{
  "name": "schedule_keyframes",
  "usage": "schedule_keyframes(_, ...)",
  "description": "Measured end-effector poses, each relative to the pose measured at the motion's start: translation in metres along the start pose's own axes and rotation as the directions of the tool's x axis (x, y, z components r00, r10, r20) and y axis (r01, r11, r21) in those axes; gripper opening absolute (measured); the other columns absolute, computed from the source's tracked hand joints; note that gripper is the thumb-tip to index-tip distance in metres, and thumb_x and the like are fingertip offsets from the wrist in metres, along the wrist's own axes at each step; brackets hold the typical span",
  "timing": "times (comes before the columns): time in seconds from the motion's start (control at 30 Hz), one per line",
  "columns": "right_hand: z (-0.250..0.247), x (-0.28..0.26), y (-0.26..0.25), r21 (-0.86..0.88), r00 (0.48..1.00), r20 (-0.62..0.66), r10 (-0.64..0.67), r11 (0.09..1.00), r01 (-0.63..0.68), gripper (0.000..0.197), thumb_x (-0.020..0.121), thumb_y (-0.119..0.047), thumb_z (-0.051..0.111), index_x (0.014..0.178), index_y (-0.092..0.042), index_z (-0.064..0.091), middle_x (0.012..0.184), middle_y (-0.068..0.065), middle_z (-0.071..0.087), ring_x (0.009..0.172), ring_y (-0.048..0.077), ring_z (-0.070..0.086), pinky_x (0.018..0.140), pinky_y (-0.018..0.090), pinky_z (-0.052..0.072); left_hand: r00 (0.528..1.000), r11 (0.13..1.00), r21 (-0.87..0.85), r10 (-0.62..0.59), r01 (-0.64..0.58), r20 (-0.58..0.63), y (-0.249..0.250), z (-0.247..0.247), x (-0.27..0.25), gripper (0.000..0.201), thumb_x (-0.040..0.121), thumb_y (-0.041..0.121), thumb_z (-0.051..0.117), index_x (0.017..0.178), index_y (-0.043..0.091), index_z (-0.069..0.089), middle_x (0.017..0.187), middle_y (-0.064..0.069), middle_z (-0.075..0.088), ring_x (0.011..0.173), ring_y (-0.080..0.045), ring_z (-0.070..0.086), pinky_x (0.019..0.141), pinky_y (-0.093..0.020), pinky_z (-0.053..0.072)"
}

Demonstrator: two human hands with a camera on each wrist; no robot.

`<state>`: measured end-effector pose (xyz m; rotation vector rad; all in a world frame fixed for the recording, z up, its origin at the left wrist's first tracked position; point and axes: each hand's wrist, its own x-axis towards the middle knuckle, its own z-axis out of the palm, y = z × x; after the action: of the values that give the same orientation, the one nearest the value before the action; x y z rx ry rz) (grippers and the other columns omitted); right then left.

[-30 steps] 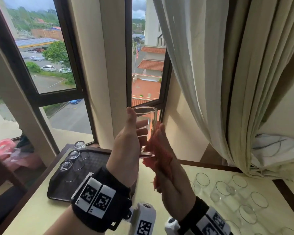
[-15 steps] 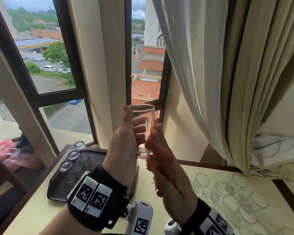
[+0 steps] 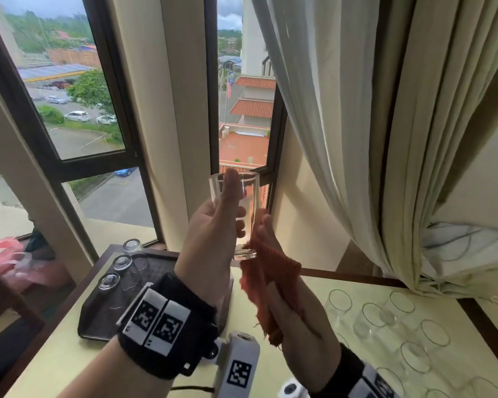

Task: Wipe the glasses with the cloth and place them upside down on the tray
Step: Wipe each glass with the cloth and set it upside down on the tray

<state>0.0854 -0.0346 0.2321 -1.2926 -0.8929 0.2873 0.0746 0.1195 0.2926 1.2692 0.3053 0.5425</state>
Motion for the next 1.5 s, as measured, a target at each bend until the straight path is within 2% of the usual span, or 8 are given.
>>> schedule_keyframes(0.07,-0.001,-0.005,0.004,0.084,0.993,-0.038,0.109,0.991,-0.105,0.049,0.099,-0.059,0.056,0.147,-0.051,0.053,0.121,0.012,0.072,0.085,0.055,0.059,0.072,0.047,0.052,0.999,0.999,0.024,0.042,-0.042,0.001,0.001,0.003,0.003,0.086,0.072,0.089,0.066,0.113,0.014,0.073,0.089,0.004,0.06,0.082,-0.013,0.057,0.075,-0.029,0.054)
schedule_keyframes(0.27,-0.01,0.021,-0.004,0.543,0.883,-0.279,0.377,0.82,-0.179,0.06,0.092,-0.05,0.063,0.142,-0.016,0.062,0.127,0.016,0.074,0.116,0.039,0.072,0.086,0.054,0.063,0.978,0.99,-0.02,0.14,-0.139,0.151,0.001,0.017,-0.005,0.067,0.072,0.056,0.071,0.124,0.014,0.063,0.086,0.01,0.074,0.069,-0.003,0.071,0.061,-0.023,0.061)
schedule_keyframes(0.47,-0.03,0.032,-0.005,0.799,0.786,-0.282,0.55,0.588,-0.125,0.057,0.108,-0.05,0.041,0.147,-0.011,0.057,0.139,0.025,0.066,0.132,0.04,0.062,0.114,0.06,0.045,0.925,0.849,0.371,0.317,-0.376,0.212,-0.013,0.007,-0.01,0.068,0.074,0.07,0.082,0.124,0.03,0.062,0.123,0.016,0.071,0.122,-0.012,0.068,0.104,-0.033,0.057)
schedule_keyframes(0.87,-0.056,0.061,-0.034,0.267,0.855,-0.406,0.323,0.937,-0.228,0.049,0.094,-0.052,0.063,0.114,-0.009,0.075,0.107,0.019,0.079,0.098,0.041,0.077,0.097,0.062,0.056,0.74,0.579,0.461,0.54,-0.673,0.402,-0.01,-0.017,-0.019,0.061,0.077,0.042,0.092,0.13,0.032,0.064,0.116,0.005,0.074,0.099,-0.013,0.073,0.077,-0.015,0.059)
schedule_keyframes(1.07,-0.038,0.05,-0.03,0.053,0.859,-0.448,0.249,0.966,-0.252,0.03,0.108,-0.046,0.046,0.104,-0.029,0.071,0.084,-0.004,0.079,0.076,0.021,0.077,0.073,0.038,0.066,0.845,0.717,0.454,0.494,-0.528,0.204,-0.019,-0.017,-0.02,0.058,0.076,0.054,0.09,0.127,0.04,0.066,0.111,0.015,0.076,0.098,-0.013,0.076,0.073,-0.025,0.064)
schedule_keyframes(1.23,-0.029,0.04,-0.017,-0.249,0.94,-0.327,-0.097,0.968,0.013,0.046,0.108,-0.047,0.042,0.146,-0.024,0.055,0.097,-0.019,0.068,0.074,0.0,0.059,0.07,0.019,0.052,0.923,0.841,0.38,0.343,-0.384,0.174,-0.016,-0.016,-0.023,0.054,0.073,0.055,0.092,0.12,0.039,0.07,0.105,0.01,0.079,0.092,-0.015,0.078,0.071,-0.028,0.064)
schedule_keyframes(1.4,-0.05,0.056,-0.039,-0.098,0.953,-0.303,-0.003,0.995,-0.028,0.027,0.103,-0.033,0.061,0.113,-0.011,0.073,0.109,0.006,0.079,0.091,0.015,0.076,0.077,0.025,0.06,0.905,0.834,0.355,0.365,-0.423,0.219,-0.016,-0.017,-0.03,0.057,0.068,0.049,0.094,0.12,0.039,0.072,0.105,0.007,0.079,0.092,-0.02,0.078,0.074,-0.031,0.066)
schedule_keyframes(1.5,-0.053,0.058,-0.044,0.26,0.909,-0.325,0.26,0.949,-0.179,0.051,0.1,-0.046,0.06,0.124,-0.002,0.07,0.118,0.021,0.076,0.112,0.041,0.073,0.1,0.058,0.056,0.882,0.812,0.345,0.417,-0.471,0.22,-0.012,-0.015,-0.033,0.06,0.07,0.044,0.096,0.123,0.033,0.07,0.108,0.007,0.078,0.095,-0.02,0.077,0.073,-0.026,0.065)
